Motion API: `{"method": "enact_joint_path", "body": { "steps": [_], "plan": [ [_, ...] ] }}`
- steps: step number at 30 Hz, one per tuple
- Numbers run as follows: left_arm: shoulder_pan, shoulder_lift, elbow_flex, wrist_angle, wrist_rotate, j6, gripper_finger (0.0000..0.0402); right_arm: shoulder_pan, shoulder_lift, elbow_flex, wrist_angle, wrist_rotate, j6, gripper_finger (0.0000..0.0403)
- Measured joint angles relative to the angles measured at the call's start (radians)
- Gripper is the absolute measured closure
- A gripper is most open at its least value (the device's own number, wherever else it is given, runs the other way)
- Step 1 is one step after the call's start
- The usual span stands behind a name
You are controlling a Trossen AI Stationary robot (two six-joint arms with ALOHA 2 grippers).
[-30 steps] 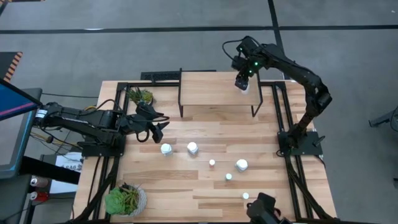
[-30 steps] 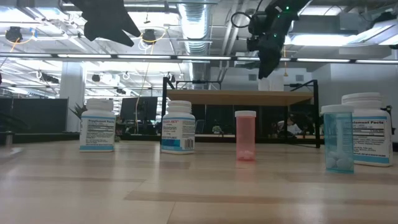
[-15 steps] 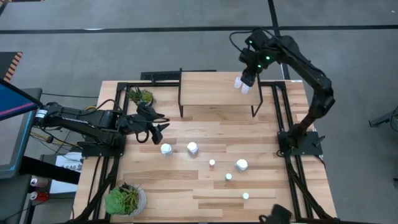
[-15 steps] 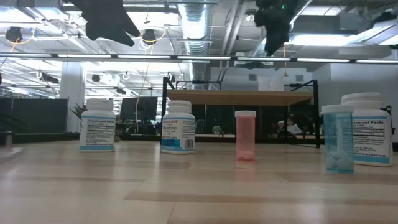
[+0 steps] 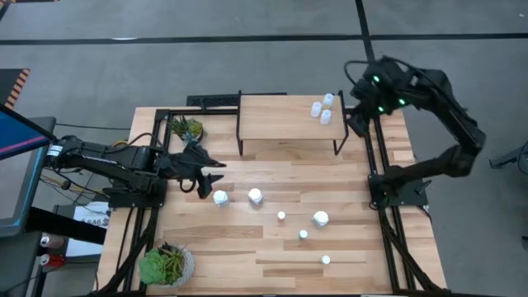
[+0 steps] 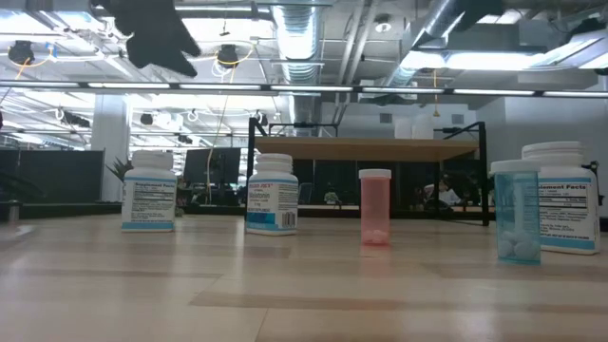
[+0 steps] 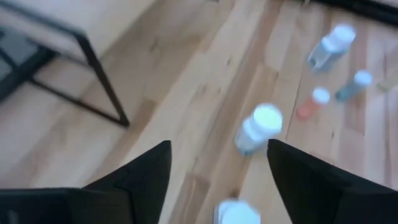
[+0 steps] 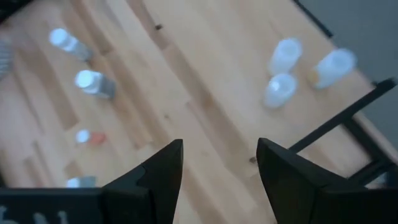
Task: Pick and place medicine bottles onto shelf by color
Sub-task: Put the top left white and blue pill bottle on the shelf
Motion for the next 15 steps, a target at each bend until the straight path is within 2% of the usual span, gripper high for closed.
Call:
{"method": "enact_joint_path", "body": {
  "steps": [4, 8, 15],
  "plan": [
    [0.000, 0.000, 0.000, -0.099, 0.036, -0.038, 0.0104, 0.085, -0.078, -0.076, 0.031, 0.001, 0.084, 0.0179],
    [-0.009, 0.011, 0.000, -0.165, 0.116, -0.055, 0.0072, 0.147, -0.130, -0.152, 0.070, 0.003, 0.136, 0.0179],
    [-0.087, 0.158, 0.000, -0.197, 0.154, -0.064, 0.0070, 0.223, -0.166, -0.291, 0.098, 0.007, 0.200, 0.0179]
  ]
}}
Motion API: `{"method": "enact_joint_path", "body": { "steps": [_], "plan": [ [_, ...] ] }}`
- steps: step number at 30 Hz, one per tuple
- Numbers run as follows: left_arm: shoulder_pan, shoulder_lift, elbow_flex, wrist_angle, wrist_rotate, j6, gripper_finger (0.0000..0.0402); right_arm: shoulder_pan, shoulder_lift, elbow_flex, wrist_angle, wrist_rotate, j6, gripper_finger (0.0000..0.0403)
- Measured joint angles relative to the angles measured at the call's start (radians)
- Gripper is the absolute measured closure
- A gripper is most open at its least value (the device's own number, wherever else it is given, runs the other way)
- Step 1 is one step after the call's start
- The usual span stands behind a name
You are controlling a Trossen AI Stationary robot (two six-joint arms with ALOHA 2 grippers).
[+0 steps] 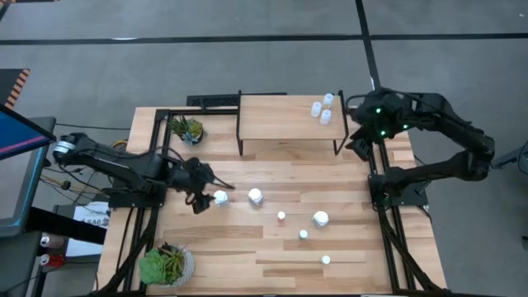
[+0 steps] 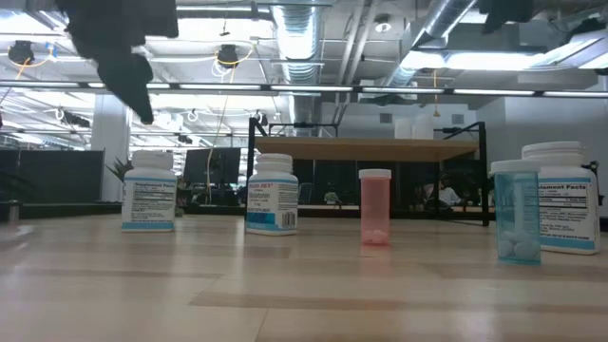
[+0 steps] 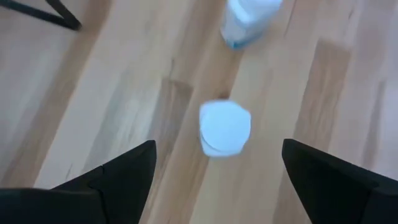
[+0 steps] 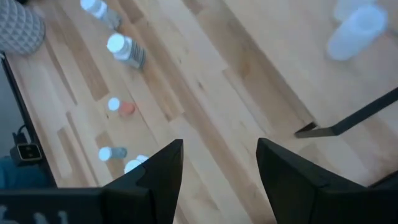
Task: Pick and place medicine bottles onto shelf by color
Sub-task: Put the top left white and blue pill bottle on the shelf
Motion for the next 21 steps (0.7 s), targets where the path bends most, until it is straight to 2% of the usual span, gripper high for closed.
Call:
{"method": "enact_joint_path", "body": {
  "steps": [6, 11, 16, 21],
  "plan": [
    [-0.020, 0.144, 0.000, -0.001, -0.017, -0.021, 0.0079, 0.039, -0.001, -0.062, 0.031, 0.000, 0.044, 0.0179],
    [-0.020, 0.250, 0.000, 0.013, 0.007, -0.022, 0.0081, 0.067, -0.001, -0.068, 0.041, 0.000, 0.062, 0.0179],
    [-0.020, 0.341, 0.000, 0.119, 0.051, 0.027, 0.0082, 0.086, -0.007, -0.068, 0.043, 0.000, 0.075, 0.0179],
    [-0.016, 0.371, 0.000, 0.199, 0.046, 0.033, 0.0082, 0.089, -0.011, -0.068, 0.043, 0.000, 0.091, 0.0179]
  ]
}}
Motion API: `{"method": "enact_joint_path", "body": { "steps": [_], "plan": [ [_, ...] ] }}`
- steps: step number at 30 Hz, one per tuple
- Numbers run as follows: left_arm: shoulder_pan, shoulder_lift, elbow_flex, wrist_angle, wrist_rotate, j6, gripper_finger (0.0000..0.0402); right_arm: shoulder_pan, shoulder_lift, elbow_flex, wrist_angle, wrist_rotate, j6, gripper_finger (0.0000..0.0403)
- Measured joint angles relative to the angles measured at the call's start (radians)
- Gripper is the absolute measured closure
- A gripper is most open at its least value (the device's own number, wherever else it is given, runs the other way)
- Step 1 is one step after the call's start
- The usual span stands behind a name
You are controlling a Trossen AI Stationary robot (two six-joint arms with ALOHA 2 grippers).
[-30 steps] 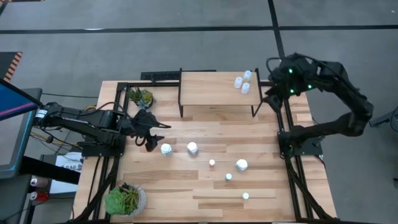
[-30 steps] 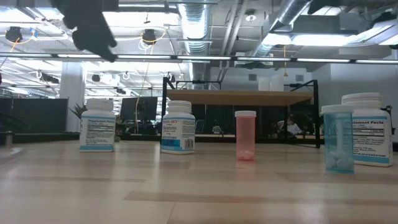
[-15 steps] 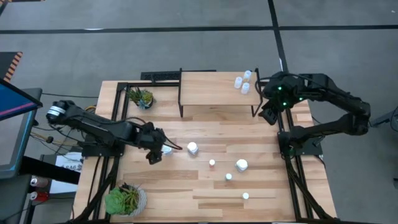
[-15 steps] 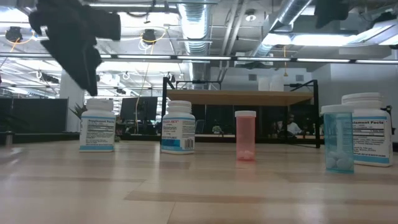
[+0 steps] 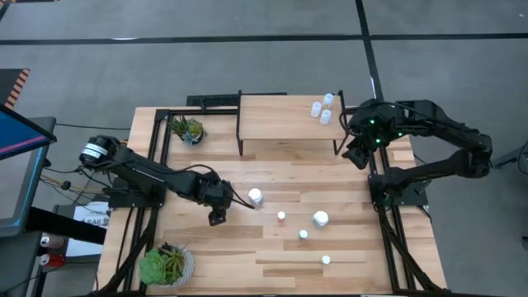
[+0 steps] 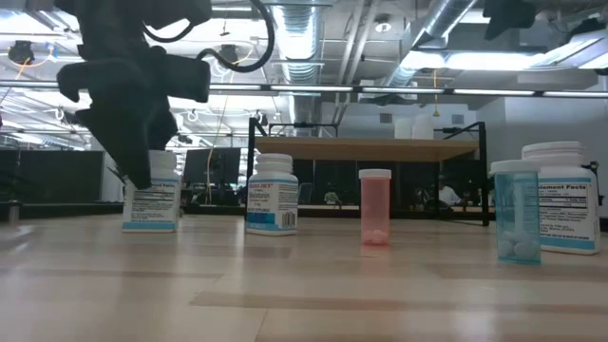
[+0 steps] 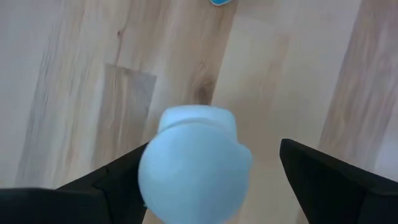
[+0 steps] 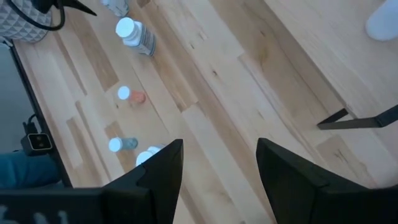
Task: Pick and place medicine bottles onto shelf by color
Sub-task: Put the top left white and blue pill bottle on the shelf
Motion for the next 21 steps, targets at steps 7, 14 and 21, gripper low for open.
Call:
{"method": "enact_joint_path", "body": {
  "steps": [7, 14, 21],
  "plan": [
    [0.011, -0.003, 0.000, -0.007, -0.002, 0.027, 0.0101, 0.000, 0.001, 0.000, 0.000, 0.000, 0.000, 0.0179],
    [0.034, -0.003, 0.007, -0.008, 0.062, 0.051, 0.0235, 0.000, 0.001, 0.000, 0.000, 0.000, -0.001, 0.0179],
    [0.133, -0.027, 0.181, -0.135, 0.190, 0.171, 0.0270, 0.000, 0.001, 0.000, 0.001, 0.000, -0.002, 0.0179]
  ]
}}
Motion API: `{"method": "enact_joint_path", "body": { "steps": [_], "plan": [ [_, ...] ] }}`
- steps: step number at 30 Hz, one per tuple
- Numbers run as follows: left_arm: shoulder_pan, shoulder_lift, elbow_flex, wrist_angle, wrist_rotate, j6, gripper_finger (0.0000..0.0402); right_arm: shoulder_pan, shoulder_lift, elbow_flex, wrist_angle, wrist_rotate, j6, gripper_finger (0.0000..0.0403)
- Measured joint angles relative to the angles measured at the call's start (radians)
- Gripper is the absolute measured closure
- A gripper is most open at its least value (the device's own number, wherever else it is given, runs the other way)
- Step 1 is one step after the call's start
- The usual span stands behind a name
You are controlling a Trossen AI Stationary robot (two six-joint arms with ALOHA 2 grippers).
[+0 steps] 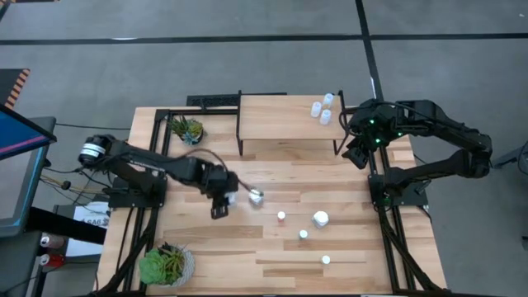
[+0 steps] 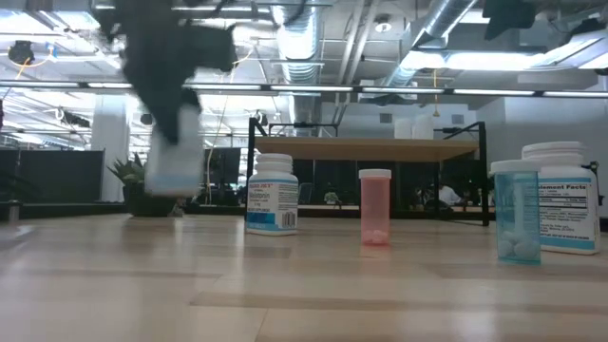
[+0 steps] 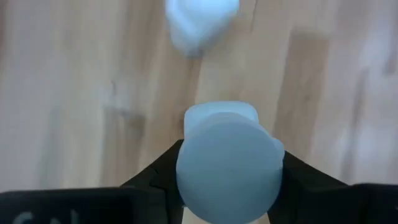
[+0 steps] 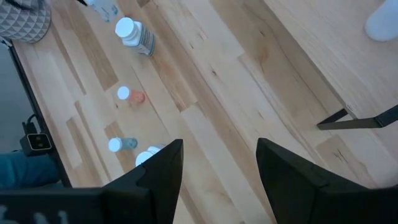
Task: Pick and place medicine bottles onto shelf by color
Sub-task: Put the top left white and blue pill bottle on the shelf
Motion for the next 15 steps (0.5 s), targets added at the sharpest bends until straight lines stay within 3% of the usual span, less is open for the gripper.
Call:
{"method": "enact_joint_path", "body": {
  "steps": [5, 15],
  "plan": [
    [0.101, 0.006, 0.236, -0.159, -0.020, 0.167, 0.0270, 0.000, 0.000, 0.000, 0.000, 0.000, -0.002, 0.0179],
    [0.434, 0.030, 0.526, -0.179, -0.074, 0.432, 0.0270, 0.000, 0.002, 0.000, 0.001, 0.000, -0.002, 0.0179]
  ]
}}
